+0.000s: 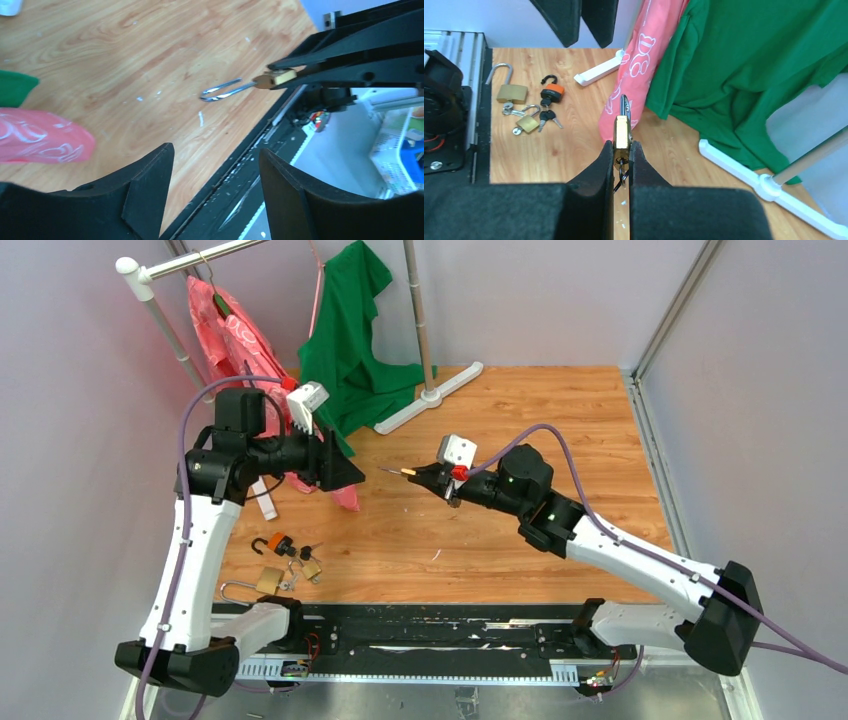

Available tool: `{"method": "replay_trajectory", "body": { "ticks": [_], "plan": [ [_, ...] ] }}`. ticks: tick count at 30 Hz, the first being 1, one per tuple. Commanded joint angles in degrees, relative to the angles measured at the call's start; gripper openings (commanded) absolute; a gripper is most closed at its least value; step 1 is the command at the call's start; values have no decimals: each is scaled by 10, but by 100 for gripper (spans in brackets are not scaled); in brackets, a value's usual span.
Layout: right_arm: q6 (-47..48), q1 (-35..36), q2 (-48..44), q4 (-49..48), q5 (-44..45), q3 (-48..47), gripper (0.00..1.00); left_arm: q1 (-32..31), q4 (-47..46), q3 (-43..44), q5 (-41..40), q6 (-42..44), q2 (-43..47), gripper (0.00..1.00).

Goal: Lock with the key
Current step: Pick up the lock from the center of the board.

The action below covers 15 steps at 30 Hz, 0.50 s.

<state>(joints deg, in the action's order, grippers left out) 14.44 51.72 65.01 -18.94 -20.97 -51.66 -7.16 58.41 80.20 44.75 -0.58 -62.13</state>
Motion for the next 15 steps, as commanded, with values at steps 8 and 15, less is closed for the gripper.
{"method": "replay_trajectory", "body": {
  "ticks": [8, 15],
  "plan": [
    [-89, 11, 64, 77, -24, -134, 0, -70, 102, 61, -9, 384, 24, 68],
    [-246, 11, 82, 113, -51, -158, 0, -72, 128, -4, -48, 833, 132, 86]
  ]
}}
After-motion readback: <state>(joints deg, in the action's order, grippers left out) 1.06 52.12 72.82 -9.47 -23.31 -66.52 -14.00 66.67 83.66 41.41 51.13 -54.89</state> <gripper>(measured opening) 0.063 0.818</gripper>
